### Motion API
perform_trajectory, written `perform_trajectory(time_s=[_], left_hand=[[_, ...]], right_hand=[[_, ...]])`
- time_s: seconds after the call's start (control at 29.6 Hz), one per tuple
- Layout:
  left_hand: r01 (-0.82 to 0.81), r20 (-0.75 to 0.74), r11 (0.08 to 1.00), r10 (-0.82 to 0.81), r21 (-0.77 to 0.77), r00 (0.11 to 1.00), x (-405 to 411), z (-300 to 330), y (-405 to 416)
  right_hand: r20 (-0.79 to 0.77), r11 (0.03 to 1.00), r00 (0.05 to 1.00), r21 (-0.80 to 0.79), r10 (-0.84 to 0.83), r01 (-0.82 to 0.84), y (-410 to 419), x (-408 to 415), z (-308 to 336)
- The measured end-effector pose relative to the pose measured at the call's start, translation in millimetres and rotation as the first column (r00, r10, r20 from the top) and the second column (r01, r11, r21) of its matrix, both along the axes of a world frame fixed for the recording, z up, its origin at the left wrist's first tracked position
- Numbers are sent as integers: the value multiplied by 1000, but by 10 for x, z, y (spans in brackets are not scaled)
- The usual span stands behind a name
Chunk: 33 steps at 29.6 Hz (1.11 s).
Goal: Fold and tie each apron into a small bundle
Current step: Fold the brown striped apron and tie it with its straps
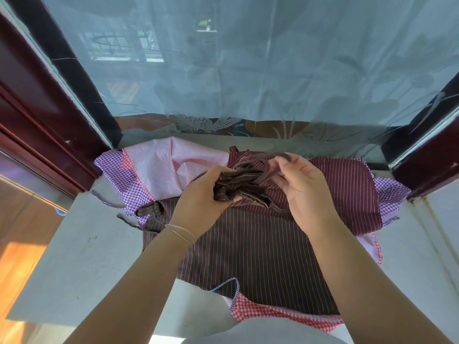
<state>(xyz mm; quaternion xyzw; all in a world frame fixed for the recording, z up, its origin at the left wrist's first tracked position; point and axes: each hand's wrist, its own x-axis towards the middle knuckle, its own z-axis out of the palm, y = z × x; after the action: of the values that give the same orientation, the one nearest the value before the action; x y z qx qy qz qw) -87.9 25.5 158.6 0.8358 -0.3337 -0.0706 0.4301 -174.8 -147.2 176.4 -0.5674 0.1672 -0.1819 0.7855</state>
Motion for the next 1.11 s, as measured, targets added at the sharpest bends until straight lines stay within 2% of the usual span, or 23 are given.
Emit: perform_trajectory(time_s=[0.17, 0.27, 0.41, 0.47, 0.51, 0.54, 0.57, 0.64, 0.68, 0.74, 0.81, 0.88, 0.95, 1.05, 1.11], left_hand=[[-51, -46, 996, 47, -71, 998, -19, -86, 48], [-99, -108, 988, 86, -122, 990, -20, -87, 47], [-198, -184, 954, 158, -224, 970, -46, -54, 11], [-207, -159, 952, 174, -226, 972, -52, -65, 10], [-199, -131, 957, 174, -212, 976, -52, -72, 18], [-187, -88, 964, 173, -189, 981, -48, -80, 28], [-169, -37, 973, 165, -159, 986, -44, -85, 40], [-123, 60, 988, 129, -91, 990, -52, -74, 64], [-102, 105, 993, 108, -65, 989, -64, -64, 70], [-75, 197, 997, 79, -28, 977, -88, -53, 66], [-77, 230, 997, 80, -23, 970, -105, -47, 59], [-85, 141, 996, 90, -35, 986, -97, -18, 41], [-43, 31, 999, 43, -21, 999, -71, 20, 31], [147, -24, 986, -146, 73, 989, -53, 83, 19], [263, -79, 962, -257, 71, 963, -69, 139, 18]], right_hand=[[15, 1000, 1000, 21, -22, 22, -123, -21, 106], [55, 990, 998, 136, -28, 20, -138, -29, 191], [82, 977, 995, 200, 65, -80, -103, -70, 258], [75, 970, 990, 204, 121, -134, -78, -94, 295], [66, 979, 990, 153, 128, -137, -71, -101, 318], [40, 993, 993, 31, 114, -116, -68, -106, 357], [2, 984, 998, -163, 71, -69, -82, -103, 395], [-41, 842, 998, -540, -37, 9, -109, -84, 495], [-36, 783, 998, -622, -44, 11, -113, -69, 546], [1, 770, 1000, -638, 12, -9, -86, -48, 621], [56, 781, 995, -625, 79, -27, -39, -37, 682], [74, 737, 983, -671, 168, -75, -18, -34, 723], [-5, 629, 968, -759, 250, -167, 16, -18, 790], [-127, 519, 928, -798, 352, -306, 59, 66, 932], [-149, 505, 909, -791, 389, -345, 65, 189, 1027]])
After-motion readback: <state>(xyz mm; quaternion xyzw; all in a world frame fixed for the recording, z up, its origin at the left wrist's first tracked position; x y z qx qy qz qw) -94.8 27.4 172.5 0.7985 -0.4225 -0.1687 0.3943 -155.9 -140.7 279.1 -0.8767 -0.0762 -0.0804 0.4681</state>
